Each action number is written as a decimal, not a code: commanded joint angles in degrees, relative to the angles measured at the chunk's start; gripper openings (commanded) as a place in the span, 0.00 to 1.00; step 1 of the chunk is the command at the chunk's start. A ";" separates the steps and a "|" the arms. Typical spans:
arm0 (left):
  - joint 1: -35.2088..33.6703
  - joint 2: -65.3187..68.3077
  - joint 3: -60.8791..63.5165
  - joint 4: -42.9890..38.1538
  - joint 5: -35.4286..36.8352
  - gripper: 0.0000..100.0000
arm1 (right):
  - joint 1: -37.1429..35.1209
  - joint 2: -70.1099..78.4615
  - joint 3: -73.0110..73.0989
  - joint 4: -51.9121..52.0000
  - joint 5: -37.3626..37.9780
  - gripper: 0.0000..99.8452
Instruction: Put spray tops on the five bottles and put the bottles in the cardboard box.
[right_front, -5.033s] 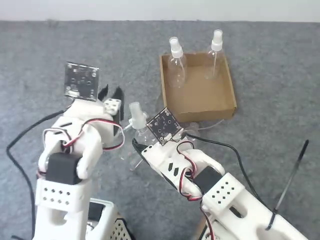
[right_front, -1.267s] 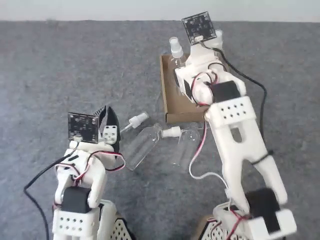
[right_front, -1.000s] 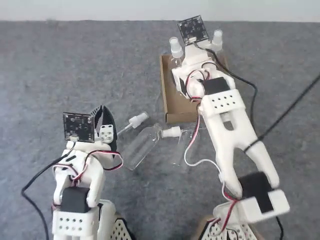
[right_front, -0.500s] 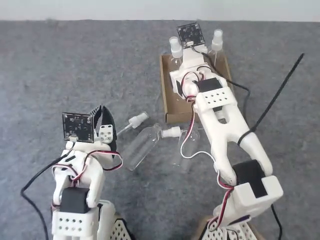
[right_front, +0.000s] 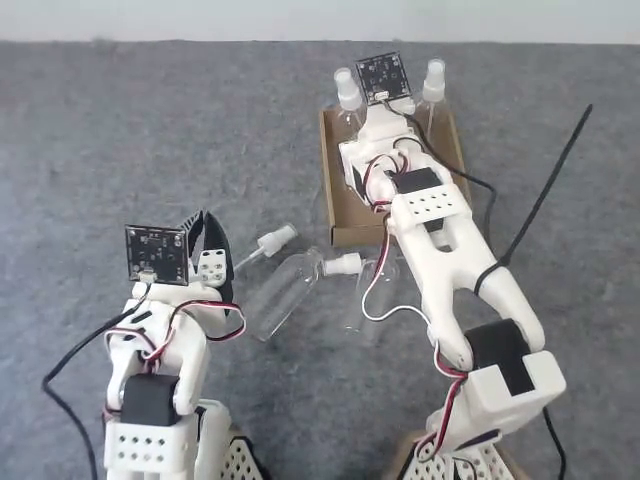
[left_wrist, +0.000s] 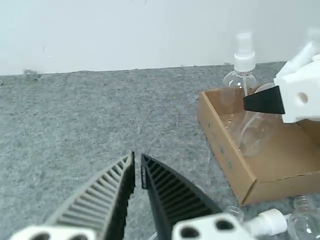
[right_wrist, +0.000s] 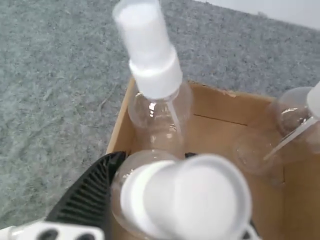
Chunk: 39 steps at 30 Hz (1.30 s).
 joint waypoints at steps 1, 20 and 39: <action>-0.09 -0.53 -0.75 -1.76 0.44 0.01 | -0.40 -0.48 -0.62 1.45 -0.62 0.01; -0.18 -0.62 -0.75 -1.67 0.44 0.01 | -1.10 3.82 -0.97 1.01 -0.62 0.01; -0.18 -0.62 -0.75 -1.67 0.44 0.01 | -3.74 3.91 -0.70 1.63 -0.44 0.23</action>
